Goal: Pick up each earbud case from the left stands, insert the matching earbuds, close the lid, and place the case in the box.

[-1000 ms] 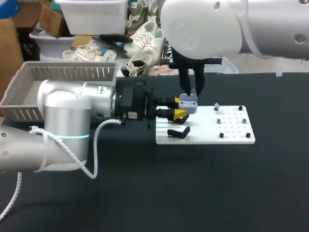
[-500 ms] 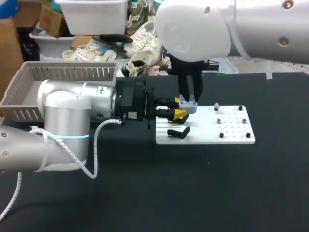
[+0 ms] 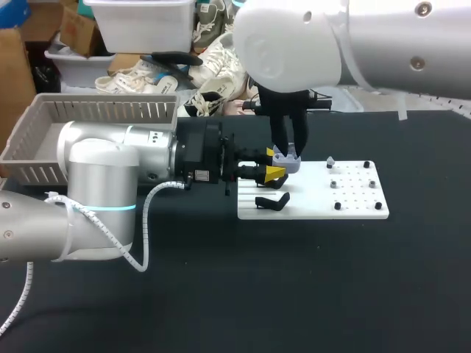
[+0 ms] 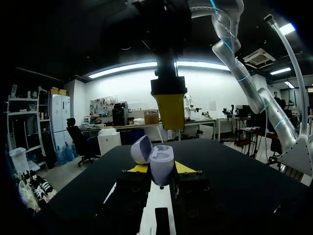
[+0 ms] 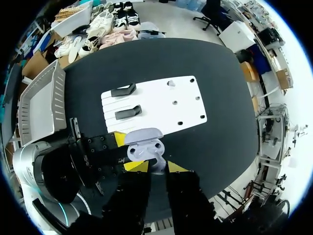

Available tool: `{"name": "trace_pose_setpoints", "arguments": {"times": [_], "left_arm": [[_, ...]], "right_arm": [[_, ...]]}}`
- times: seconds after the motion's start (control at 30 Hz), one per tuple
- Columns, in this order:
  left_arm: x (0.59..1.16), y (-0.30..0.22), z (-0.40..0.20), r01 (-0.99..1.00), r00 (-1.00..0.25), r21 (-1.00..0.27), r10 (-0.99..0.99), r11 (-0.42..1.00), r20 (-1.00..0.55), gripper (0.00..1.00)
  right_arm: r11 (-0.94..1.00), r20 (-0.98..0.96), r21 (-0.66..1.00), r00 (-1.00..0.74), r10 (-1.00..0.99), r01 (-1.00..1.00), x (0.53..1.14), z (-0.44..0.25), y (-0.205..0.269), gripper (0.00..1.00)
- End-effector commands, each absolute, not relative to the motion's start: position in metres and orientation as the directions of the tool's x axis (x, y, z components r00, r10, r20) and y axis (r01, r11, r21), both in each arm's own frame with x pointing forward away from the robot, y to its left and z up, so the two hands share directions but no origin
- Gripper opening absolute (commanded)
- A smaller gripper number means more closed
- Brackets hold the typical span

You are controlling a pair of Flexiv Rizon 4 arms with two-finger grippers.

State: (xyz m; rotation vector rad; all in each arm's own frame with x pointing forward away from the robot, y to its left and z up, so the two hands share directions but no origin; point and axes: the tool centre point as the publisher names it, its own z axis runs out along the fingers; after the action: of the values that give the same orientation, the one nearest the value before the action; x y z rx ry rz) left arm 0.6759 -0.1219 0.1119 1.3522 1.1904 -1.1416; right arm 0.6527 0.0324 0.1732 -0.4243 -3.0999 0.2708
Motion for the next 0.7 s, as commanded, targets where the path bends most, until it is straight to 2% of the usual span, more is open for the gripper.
{"name": "trace_pose_setpoints", "arguments": {"times": [0.03,0.7], "left_arm": [[0.6763,-0.1220,0.1112,0.995,0.084,0.080,0.088,-0.055,-0.993,0.00],[0.6763,-0.1220,0.1112,0.995,0.084,0.080,0.088,-0.055,-0.993,0.00]], "right_arm": [[0.947,-0.016,-0.177,-0.963,0.271,0.269,0.6546,0.1727,0.0328,0.00],[0.944,0.003,-0.182,-0.960,0.279,0.274,0.6586,0.1649,0.0290,0.00]]}}
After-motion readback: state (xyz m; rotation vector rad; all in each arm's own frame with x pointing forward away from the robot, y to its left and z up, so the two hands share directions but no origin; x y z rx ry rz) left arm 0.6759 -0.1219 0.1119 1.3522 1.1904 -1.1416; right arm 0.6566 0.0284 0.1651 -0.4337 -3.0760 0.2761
